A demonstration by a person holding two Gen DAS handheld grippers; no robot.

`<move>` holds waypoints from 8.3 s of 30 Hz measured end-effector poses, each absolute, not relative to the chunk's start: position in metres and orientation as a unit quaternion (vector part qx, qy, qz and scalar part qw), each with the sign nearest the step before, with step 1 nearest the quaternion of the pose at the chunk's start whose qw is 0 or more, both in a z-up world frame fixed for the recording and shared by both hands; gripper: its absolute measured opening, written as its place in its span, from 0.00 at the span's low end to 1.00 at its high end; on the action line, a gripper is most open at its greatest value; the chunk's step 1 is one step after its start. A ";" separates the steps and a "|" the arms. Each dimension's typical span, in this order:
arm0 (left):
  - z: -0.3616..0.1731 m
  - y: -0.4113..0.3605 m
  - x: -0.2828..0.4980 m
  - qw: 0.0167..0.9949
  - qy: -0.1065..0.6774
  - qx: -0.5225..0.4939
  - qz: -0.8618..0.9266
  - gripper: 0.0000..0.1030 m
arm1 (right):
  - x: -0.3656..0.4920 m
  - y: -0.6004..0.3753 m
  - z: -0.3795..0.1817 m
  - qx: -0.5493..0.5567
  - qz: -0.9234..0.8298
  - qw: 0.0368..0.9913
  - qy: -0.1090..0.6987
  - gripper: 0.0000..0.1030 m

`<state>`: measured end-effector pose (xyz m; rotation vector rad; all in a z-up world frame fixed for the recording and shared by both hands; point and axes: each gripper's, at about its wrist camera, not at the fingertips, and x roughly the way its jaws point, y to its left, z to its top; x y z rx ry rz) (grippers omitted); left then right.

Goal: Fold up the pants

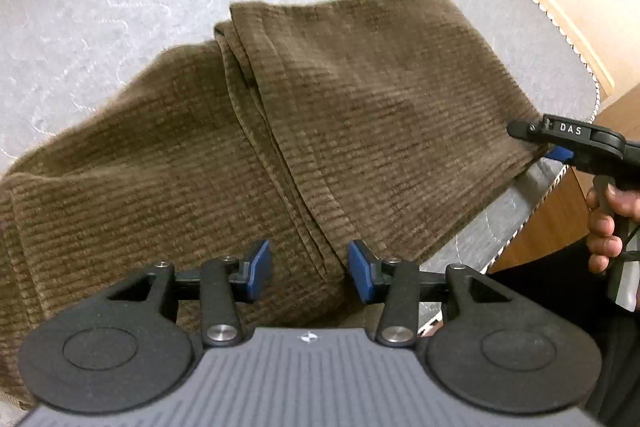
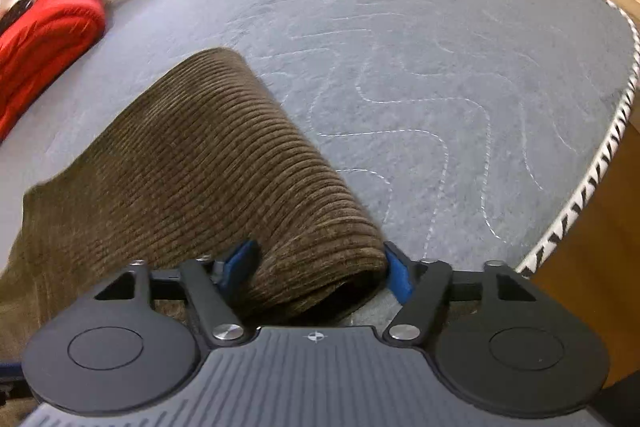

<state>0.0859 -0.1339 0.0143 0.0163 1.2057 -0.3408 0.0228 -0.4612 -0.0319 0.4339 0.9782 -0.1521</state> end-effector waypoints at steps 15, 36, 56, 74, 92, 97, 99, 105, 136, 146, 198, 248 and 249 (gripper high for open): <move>0.101 -0.097 0.095 0.876 0.405 -0.145 -0.219 0.86 | -0.047 -0.347 0.063 -0.101 0.076 0.961 0.245 0.28; 0.091 -0.006 0.082 0.876 0.449 -0.144 -0.102 0.19 | -0.124 -0.237 0.097 -0.073 0.478 0.864 0.143 0.44; 0.042 0.160 0.055 0.829 0.481 -0.263 0.108 0.89 | 0.030 -0.192 -0.010 0.069 0.291 0.812 0.500 0.68; 0.002 0.140 0.080 0.821 0.517 -0.223 0.096 0.96 | 0.044 -0.201 -0.032 0.142 0.283 0.788 0.529 0.56; 0.020 0.115 0.108 0.845 0.476 -0.226 0.093 0.43 | 0.041 -0.220 0.022 0.160 0.359 0.824 0.408 0.18; 0.036 0.090 0.127 0.865 0.439 -0.239 0.045 0.37 | 0.048 -0.242 0.043 0.159 0.339 0.849 0.373 0.18; 0.049 0.077 0.136 0.881 0.408 -0.240 0.018 0.37 | 0.053 -0.254 0.057 0.152 0.330 0.862 0.354 0.18; 0.072 0.046 0.156 0.912 0.320 -0.256 -0.021 0.68 | 0.080 -0.305 0.097 0.147 0.285 0.904 0.282 0.19; 0.071 0.011 0.224 0.877 0.447 -0.173 -0.011 0.73 | 0.156 -0.346 -0.013 0.072 0.123 0.867 0.477 0.63; -0.005 0.062 0.287 0.830 0.458 -0.318 -0.023 0.68 | 0.164 -0.343 -0.033 0.081 0.120 0.845 0.515 0.64; 0.109 -0.082 0.090 0.948 0.310 -0.039 0.063 0.92 | 0.068 -0.342 0.076 0.084 0.114 0.941 0.306 0.83; 0.015 -0.112 0.138 0.891 0.446 -0.053 0.062 1.00 | 0.068 -0.327 0.024 0.056 0.126 0.900 0.414 0.93; 0.015 -0.112 0.138 0.891 0.446 -0.052 0.061 1.00 | 0.069 -0.328 0.024 0.056 0.127 0.900 0.414 0.93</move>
